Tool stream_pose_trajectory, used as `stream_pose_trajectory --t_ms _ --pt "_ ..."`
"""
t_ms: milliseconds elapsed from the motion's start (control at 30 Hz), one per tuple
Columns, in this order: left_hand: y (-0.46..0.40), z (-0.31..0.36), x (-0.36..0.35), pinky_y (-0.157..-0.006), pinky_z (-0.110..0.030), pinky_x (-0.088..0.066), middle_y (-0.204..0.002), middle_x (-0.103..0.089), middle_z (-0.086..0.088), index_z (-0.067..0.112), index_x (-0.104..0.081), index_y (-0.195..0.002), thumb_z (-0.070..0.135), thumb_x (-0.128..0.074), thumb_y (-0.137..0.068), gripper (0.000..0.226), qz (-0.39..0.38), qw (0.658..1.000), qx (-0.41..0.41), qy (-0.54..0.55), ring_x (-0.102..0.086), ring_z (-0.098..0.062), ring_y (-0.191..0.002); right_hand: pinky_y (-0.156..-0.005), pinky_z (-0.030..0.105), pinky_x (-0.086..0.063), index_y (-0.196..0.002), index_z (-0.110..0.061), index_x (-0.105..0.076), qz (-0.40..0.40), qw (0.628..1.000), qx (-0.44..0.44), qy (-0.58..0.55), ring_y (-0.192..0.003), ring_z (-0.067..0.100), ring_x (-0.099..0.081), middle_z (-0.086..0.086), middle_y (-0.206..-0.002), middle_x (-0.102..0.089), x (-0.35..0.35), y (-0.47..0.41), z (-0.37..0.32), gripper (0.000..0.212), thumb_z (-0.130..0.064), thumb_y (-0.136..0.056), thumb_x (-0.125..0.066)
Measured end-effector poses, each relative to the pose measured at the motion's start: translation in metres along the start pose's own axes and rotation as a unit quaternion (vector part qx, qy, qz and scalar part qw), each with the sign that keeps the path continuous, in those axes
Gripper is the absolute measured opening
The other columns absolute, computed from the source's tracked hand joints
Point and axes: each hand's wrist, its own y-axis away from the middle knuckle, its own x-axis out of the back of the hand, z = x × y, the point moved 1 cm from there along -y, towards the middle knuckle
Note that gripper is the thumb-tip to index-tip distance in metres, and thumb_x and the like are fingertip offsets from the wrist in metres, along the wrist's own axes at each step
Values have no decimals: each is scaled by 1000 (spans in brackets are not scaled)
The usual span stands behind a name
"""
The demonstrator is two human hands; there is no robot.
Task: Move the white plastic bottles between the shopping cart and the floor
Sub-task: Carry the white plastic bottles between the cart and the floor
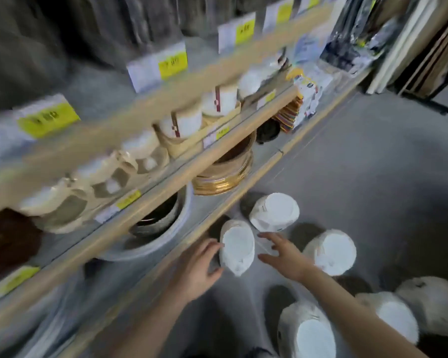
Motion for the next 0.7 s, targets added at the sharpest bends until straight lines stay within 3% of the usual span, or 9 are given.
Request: stream_pose_trajectory --t_ms 100,200,267,367,467,533,633,700 --pt "-34 -51 -87 -107 -33 -37 -148 -33 9 30 -48 -132 43 -57 -86 49 -3 1000 -23 -21 -39 -15 -130 -110 32 -29 -134 -36 -38 23 999 46 11 -132 22 -40 -2 -149 -33 -44 -75 53 41 -32 -95 -51" --pt "-64 -93 -151 -102 -42 -44 -150 -33 1 26 -48 -132 49 -46 -86 51 23 993 -97 -62 -31 -18 -132 -113 30 -21 -137 -32 -39 48 997 63 -18 -138 22 -30 -2 -152 -27 -77 -137 94 39 -33 -98 -43" --pt "-76 -113 -175 -108 -37 -32 -153 -28 3 29 -43 -137 53 -38 -88 55 34 987 -119 -99 -18 -14 -136 -115 33 -18 -139 -33 -36 43 994 90 -40 -139 21 -27 -4 -152 -26 -96 -165 116 40 -36 -99 -39" --pt "-75 -129 -186 -106 -40 -24 -152 -31 3 35 -37 -140 52 -34 -91 51 61 975 -130 -171 -21 -17 -137 -116 42 -28 -137 -38 -39 61 982 159 -78 -134 16 -34 -10 -148 -32 -119 -179 140 41 -45 -97 -36" --pt "-66 -141 -180 -109 -51 -18 -153 -31 0 39 -35 -140 54 -28 -94 50 53 972 -113 -197 -24 -22 -140 -114 28 -28 -134 -33 -45 107 980 163 -31 -125 15 -40 -3 -135 -40 -131 -166 146 36 -33 -98 -40" --pt "-57 -147 -169 -109 -53 -22 -153 -32 -3 39 -37 -139 56 -25 -94 50 54 974 -86 -200 -24 -23 -140 -107 21 -30 -133 -28 -48 120 974 191 7 -111 13 -46 0 -116 -44 -137 -147 145 39 -34 -95 -42" --pt "-45 -153 -155 -104 -52 -35 -155 -26 -6 38 -36 -140 64 -21 -92 56 50 983 -44 -171 -29 -28 -138 -97 23 -39 -134 -34 -48 82 958 246 125 -102 3 -39 -6 -110 -41 -143 -127 142 56 -58 -86 -35" --pt "-34 -160 -161 -102 -48 -40 -159 -10 -2 47 -21 -142 71 -35 -82 66 37 989 -37 -139 -25 -29 -141 -98 26 -40 -136 -40 -43 113 939 281 161 -109 5 -35 -5 -119 -39 -143 -132 143 66 -69 -77 -45"
